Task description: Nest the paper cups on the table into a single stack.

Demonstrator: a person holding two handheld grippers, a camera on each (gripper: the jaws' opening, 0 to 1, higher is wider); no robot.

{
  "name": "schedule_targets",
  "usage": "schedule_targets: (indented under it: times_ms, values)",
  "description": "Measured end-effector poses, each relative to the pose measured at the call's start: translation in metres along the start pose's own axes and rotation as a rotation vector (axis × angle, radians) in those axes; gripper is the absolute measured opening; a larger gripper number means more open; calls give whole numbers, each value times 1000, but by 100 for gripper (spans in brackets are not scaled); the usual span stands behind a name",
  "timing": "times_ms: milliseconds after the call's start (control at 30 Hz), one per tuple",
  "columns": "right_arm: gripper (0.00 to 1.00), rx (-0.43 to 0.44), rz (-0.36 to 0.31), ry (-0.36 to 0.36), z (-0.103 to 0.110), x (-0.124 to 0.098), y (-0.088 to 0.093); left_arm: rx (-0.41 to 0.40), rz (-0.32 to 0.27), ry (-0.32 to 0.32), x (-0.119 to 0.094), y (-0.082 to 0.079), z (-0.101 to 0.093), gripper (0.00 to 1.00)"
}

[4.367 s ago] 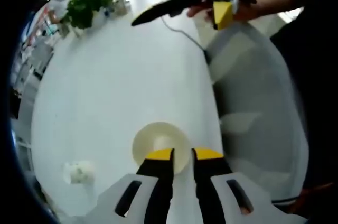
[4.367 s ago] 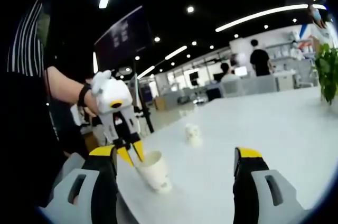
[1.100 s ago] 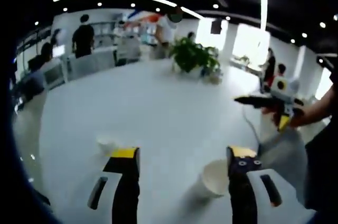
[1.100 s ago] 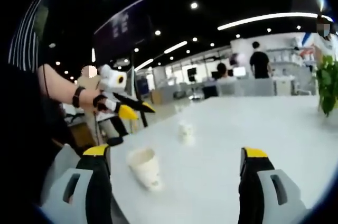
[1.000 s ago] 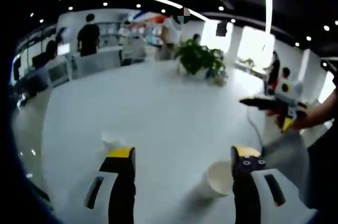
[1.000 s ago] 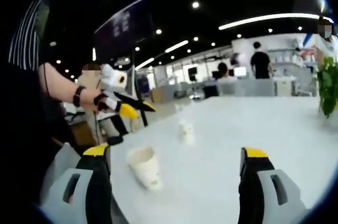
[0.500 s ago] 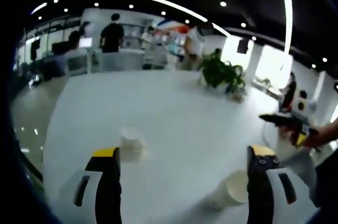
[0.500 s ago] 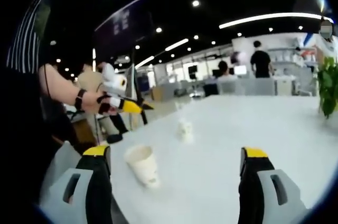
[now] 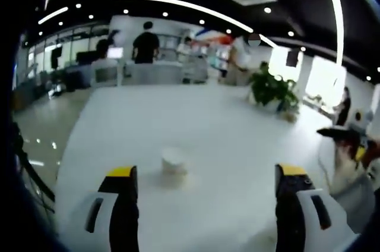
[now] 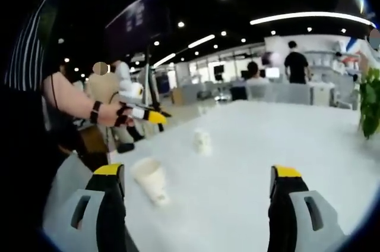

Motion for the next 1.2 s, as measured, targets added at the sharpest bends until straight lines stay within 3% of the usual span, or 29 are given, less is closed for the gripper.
schedule_targets:
  times_ms: [167,533,800,1200]
  values:
    - [100,6,10,-10,-3,8,0,22,32,-21,10,12,11,93]
    - [100,24,33,-35,-8,21,4,25,75,-28,27,21,11,88]
    - [100,40,47,-42,-12,23,9,32,119,-30,50,31,25,84]
    - [100,60,75,-44,-17,25,18,22,123,-26,70,35,34,82]
Point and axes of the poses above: the point that each gripper's makers call its tool centre point, and the gripper's own axes: x roughly forward along the fingers, z roughly to its left, y roughly out of its underside, the point moved 4 cm from there along -x, roughly backward along the fingers, and after that the axes turned 2 degrees about -x, right-handed, at the moved point
